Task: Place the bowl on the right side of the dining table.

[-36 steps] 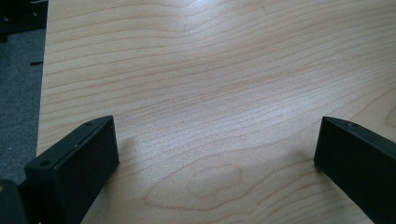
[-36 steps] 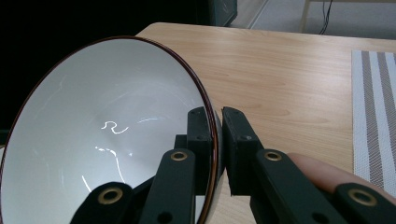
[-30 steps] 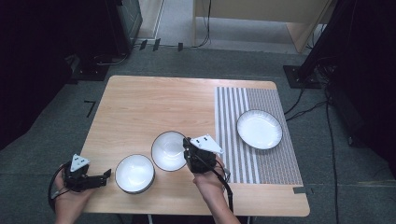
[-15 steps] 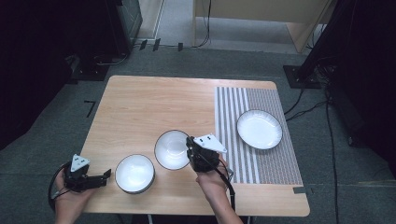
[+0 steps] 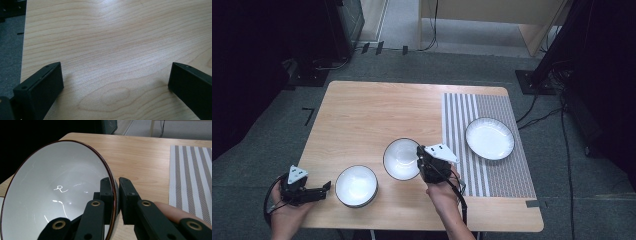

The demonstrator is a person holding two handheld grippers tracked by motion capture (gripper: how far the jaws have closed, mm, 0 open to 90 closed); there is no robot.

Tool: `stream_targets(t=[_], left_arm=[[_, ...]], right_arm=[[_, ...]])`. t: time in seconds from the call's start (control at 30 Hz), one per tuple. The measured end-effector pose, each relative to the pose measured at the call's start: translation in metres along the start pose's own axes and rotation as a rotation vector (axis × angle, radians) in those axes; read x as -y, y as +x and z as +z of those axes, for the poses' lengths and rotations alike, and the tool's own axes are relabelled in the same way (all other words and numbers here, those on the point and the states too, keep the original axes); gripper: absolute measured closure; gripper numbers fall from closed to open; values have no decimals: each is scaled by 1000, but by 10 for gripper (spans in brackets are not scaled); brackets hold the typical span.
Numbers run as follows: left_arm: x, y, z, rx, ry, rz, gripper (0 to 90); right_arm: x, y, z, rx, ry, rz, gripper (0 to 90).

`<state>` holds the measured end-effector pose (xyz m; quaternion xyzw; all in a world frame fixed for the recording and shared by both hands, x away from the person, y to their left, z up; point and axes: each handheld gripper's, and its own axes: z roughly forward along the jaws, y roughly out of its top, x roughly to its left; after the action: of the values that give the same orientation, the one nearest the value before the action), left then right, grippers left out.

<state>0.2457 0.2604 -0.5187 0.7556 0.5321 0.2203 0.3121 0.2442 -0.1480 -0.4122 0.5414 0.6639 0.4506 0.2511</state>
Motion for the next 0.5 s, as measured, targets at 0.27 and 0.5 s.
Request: stream_targets(t=[0.27,0.5], left_arm=[[0,0,0,0,1,1,0],[0,0,0,0,0,1,0]], right_arm=[[0,-8,1,21,-2,10,835],[-1,-17,1,42,-4,21,835]])
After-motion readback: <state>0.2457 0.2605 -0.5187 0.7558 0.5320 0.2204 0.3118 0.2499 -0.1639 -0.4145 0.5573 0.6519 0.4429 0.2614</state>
